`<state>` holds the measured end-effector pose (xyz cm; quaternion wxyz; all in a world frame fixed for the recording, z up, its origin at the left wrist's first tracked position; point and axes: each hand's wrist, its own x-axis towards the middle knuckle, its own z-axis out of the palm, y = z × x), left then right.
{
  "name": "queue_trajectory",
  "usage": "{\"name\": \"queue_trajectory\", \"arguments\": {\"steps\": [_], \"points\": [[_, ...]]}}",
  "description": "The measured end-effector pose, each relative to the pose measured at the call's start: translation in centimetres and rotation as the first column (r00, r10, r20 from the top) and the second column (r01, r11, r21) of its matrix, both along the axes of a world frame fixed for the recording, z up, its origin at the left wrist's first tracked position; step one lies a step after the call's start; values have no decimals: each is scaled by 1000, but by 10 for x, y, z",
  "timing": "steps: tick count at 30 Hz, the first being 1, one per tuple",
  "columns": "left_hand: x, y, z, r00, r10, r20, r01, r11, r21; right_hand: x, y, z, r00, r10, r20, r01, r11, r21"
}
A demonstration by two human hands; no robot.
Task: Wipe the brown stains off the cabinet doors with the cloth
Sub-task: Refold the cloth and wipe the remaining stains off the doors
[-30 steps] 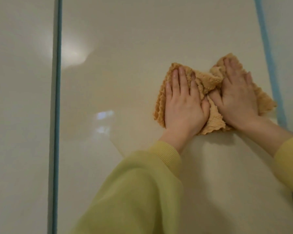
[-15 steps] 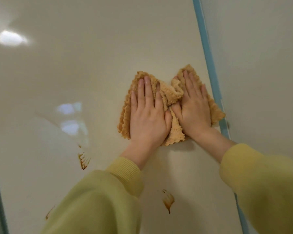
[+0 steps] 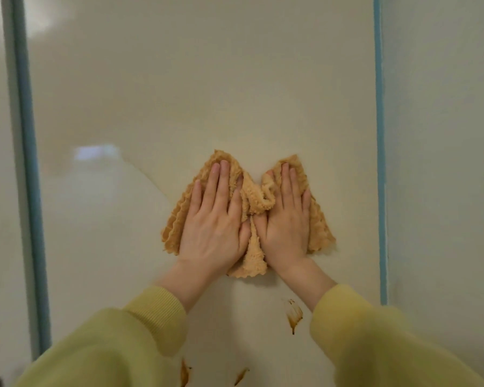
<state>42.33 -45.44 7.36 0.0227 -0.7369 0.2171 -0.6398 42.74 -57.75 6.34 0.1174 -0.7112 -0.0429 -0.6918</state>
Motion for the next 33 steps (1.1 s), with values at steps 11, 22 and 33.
{"name": "queue_trajectory", "arguments": {"steps": [11, 22, 33], "points": [[-7, 110, 24, 996, 69, -59, -76, 988, -135, -2, 104, 49, 1000, 24, 7, -21, 957, -288], [-11, 141, 28, 997, 4, -72, -16, 986, -168, -9, 142, 66, 991, 113, -67, -130, 902, -412], [-7, 137, -5, 996, -2, -93, -19, 974, -224, -3, 138, 34, 994, 102, -26, -103, 882, -459]]}}
